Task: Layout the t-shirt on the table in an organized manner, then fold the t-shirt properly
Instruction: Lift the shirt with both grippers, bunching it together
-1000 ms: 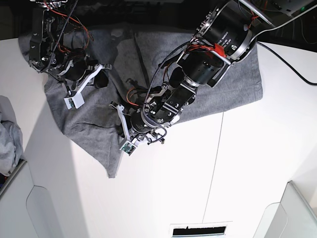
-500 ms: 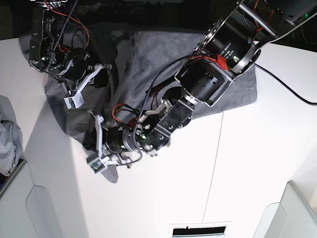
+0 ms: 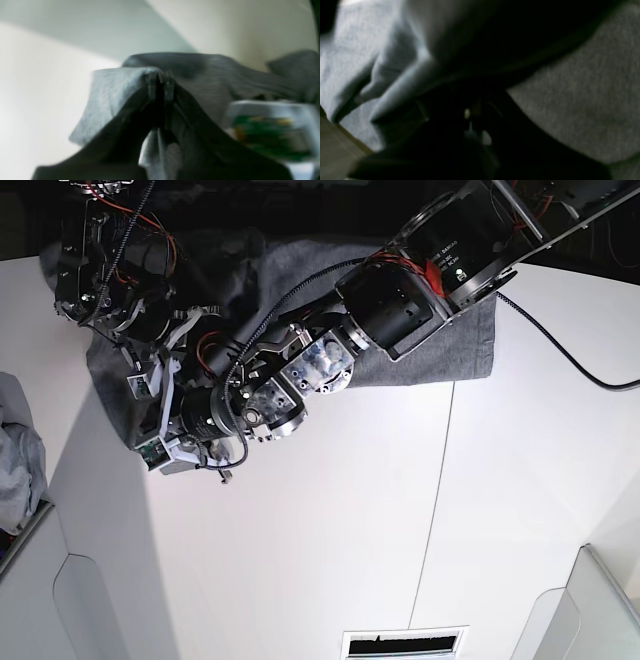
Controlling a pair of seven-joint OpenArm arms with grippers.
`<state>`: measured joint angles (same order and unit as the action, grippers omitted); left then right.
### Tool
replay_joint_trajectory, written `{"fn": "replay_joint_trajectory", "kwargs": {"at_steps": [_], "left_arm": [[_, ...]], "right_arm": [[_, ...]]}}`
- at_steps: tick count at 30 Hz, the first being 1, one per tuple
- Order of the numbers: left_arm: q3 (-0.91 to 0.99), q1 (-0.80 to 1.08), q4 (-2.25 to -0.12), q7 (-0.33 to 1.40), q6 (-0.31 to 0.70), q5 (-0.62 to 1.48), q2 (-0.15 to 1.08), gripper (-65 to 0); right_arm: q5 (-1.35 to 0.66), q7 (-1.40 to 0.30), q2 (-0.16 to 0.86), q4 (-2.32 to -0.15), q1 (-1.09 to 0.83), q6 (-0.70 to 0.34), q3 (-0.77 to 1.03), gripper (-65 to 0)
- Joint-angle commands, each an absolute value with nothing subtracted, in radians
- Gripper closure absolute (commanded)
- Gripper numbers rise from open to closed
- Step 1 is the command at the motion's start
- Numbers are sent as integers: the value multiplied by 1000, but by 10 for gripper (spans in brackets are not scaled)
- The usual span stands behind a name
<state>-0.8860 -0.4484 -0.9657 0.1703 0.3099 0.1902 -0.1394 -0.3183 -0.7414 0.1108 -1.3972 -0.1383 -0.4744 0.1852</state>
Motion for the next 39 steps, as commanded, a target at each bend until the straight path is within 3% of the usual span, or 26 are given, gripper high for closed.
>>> {"fn": "replay_joint_trajectory", "kwargs": {"at_steps": [1,5,7,15,19,23,27,34,37,39], "left_arm": [[-858,-474,-979,154,313,184,-149,0],[-789,-474,-979,155,448,258,-149,-230],[-783,-473,-979,159,506,290,-149,-298],[-772,-483,-979,162,475,300,-146,-305],[-673,-508,-979,205,461,350,-146,-305],[-592,-521,-979,322,566,472,-147,-303],[-619,-509,-979,353,596,480,-147,-303],[-798,-507,-979,347,587,427,-146,-303],[-765,-513,-979,344,508,397,-146,-303],[-694,-519,-986,350,515,398,-146,-303]], "right_arm": [[-231,-812,116,-1390,-147,-445,182,0],[-231,-811,116,-1390,-147,-445,182,0],[-231,-811,116,-1390,-147,-445,182,0],[-231,-811,116,-1390,-147,-445,182,0],[-231,-810,116,-1390,-147,-445,182,0],[-231,-808,116,-1390,-147,-445,182,0],[-231,-808,116,-1390,-144,-445,182,0],[-231,-808,116,-1390,-144,-445,182,0],[-231,-808,116,-1390,-145,-445,182,0],[-231,-808,116,-1390,-145,-445,182,0]]}}
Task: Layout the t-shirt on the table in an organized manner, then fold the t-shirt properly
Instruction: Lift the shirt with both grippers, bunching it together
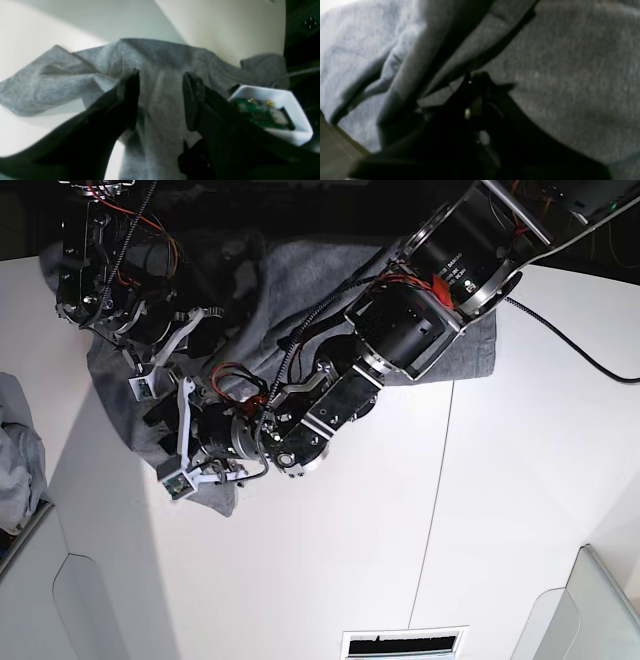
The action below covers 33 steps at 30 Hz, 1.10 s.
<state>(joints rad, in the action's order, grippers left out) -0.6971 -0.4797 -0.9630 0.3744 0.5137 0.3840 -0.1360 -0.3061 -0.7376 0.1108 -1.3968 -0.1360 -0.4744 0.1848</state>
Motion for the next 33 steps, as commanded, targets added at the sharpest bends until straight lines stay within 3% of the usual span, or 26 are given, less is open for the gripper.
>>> {"fn": "replay_joint_trajectory", "kwargs": {"at_steps": [1,6,9,16,24,33], "left_arm": [[-649,-521,-995,356,529,400,-146,-303],[-447,-543,-1031,363,541,487,-107,-303],[-392,-542,-1014,324,484,467,-63,-303],[-393,-528,-809,212,382,404,-41,-303],[-393,-526,-642,206,377,406,-156,-303],[-442,-533,-619,187,378,382,-157,-303]], "right_arm": [[-231,-808,116,-1390,-145,-445,182,0],[-231,-809,116,-1390,-145,-445,182,0],[-231,-809,116,-1390,-147,-445,182,0],[-232,-809,116,-1390,-145,-445,182,0],[-232,-821,116,-1390,-147,-445,182,0],[-255,-842,113,-1390,-148,-446,182,0]]}}
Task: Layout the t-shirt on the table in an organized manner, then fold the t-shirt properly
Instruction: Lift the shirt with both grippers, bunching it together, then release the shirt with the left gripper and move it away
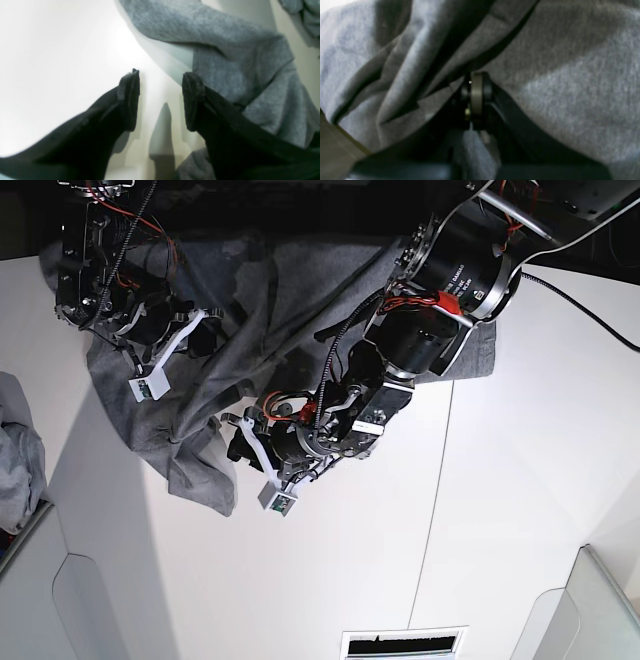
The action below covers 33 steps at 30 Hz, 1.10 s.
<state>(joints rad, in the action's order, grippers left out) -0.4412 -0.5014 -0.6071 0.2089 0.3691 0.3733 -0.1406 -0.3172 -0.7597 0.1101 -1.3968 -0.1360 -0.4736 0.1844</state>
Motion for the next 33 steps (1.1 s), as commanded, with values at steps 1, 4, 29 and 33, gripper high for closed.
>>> {"fn": "replay_joint_trajectory", "kwargs": {"at_steps": [1,4,29,33], "left_arm": [[-454,-533,-619,187,378,375,-157,-303],[-466,-538,-623,194,378,350,-157,-303],[-465,-526,-1055,453,516,638,338,-303],[-465,-519,-1055,475,573,692,342,-303]], "right_arm": [[-263,-842,113,-1390,-147,-450,182,0],[-294,-834,113,-1390,-147,-485,181,0],[-264,-804,10,-1389,-67,-435,-62,0],[-243,-805,10,-1388,-30,-423,-126,0]]}}
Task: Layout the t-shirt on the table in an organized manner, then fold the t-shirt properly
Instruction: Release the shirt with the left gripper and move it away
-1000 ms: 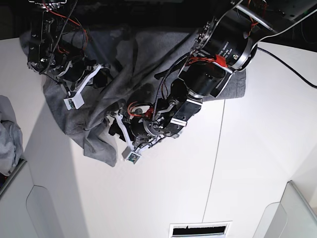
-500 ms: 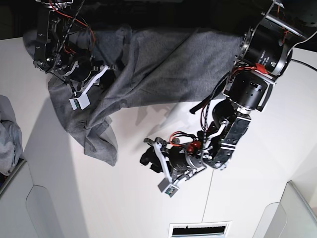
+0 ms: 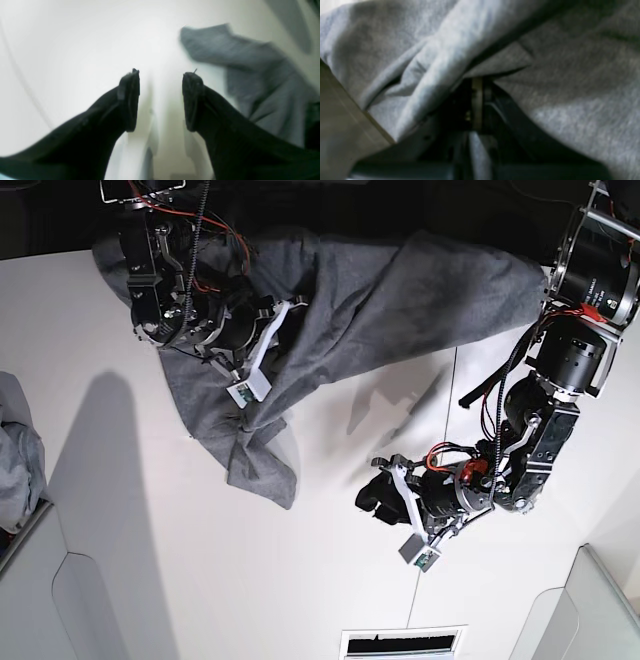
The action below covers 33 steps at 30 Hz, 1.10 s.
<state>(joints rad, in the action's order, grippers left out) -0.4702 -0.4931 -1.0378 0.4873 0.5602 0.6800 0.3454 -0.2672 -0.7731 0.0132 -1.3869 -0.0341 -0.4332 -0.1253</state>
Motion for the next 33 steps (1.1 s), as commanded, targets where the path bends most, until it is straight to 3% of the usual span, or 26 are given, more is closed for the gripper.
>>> {"fn": "replay_joint_trajectory", "kwargs": {"at_steps": [1,6,19,33], "left_arm": [[-465,-513,-1055,477,574,702,335,-303],[-465,-445,-1053,448,573,673,277,-334],[-495,-396,-1050,388,535,511,88,-334],[-596,-405,-1050,323,527,433,65,-333]], "right_arm": [[-243,-807,10,-1387,-23,-423,-137,0],[-242,-810,-19,-1387,-23,-454,-153,0],[-220,-820,-33,-1387,-26,-453,-153,0],[-174,-823,-11,-1387,-25,-449,-144,0]]}}
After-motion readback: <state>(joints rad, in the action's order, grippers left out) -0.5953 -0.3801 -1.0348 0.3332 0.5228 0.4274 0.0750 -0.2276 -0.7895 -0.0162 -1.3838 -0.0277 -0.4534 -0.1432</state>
